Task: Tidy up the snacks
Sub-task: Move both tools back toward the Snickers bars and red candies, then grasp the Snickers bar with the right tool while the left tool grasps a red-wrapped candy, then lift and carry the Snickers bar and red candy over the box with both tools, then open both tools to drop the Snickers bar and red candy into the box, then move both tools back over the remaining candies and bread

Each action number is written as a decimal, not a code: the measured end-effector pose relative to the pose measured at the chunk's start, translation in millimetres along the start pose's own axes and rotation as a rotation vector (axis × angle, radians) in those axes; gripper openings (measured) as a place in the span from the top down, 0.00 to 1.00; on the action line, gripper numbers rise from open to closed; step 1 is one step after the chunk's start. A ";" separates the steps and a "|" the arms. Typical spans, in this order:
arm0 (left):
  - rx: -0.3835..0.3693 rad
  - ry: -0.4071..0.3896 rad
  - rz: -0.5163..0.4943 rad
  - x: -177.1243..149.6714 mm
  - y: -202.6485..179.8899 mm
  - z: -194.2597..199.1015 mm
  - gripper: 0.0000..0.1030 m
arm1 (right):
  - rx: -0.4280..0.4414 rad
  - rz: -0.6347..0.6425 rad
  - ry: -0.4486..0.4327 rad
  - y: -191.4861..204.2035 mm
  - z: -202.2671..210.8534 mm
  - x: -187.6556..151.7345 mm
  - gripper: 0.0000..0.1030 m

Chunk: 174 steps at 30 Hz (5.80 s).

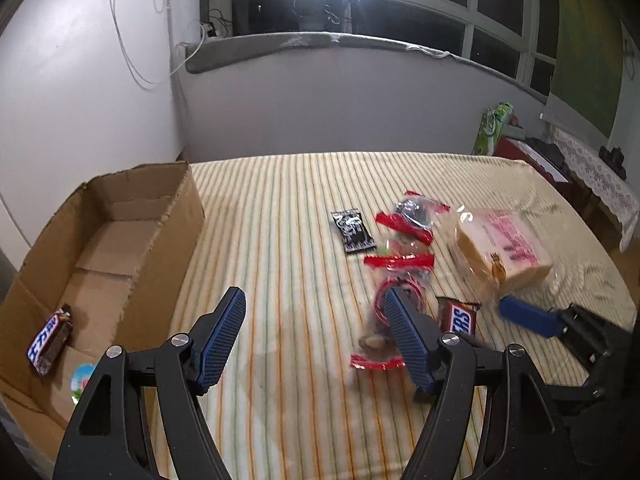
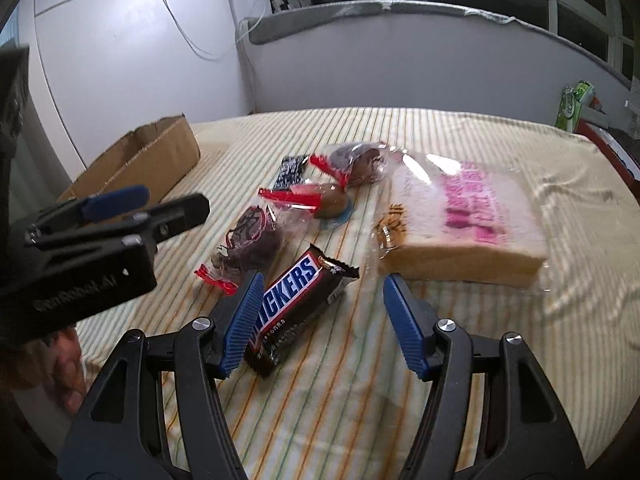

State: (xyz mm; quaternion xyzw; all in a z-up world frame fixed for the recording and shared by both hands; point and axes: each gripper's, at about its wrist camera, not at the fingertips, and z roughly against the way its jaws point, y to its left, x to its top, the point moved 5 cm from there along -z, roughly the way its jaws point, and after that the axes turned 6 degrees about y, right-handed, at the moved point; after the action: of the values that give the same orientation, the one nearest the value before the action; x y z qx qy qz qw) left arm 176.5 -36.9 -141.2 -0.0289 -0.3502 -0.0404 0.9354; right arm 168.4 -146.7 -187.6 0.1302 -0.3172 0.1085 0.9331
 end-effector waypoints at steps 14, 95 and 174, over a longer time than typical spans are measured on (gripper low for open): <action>-0.105 0.085 -0.060 -2.8 -33.7 -30.0 0.30 | 0.019 0.025 0.053 -10.6 -0.8 -8.0 0.37; -0.100 -0.348 0.069 -11.8 67.6 180.5 0.68 | -0.135 0.301 -0.256 143.9 163.1 31.6 0.71; 0.182 -0.208 0.185 -22.9 169.5 120.5 0.35 | 0.103 0.308 -0.161 183.2 42.1 58.5 0.52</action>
State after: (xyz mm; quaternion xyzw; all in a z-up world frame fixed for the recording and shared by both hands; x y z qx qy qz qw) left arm 96.9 142.9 -69.9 0.0196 -0.4434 0.0811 0.8925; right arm 137.8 19.9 -87.1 0.1358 -0.4011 0.2556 0.8691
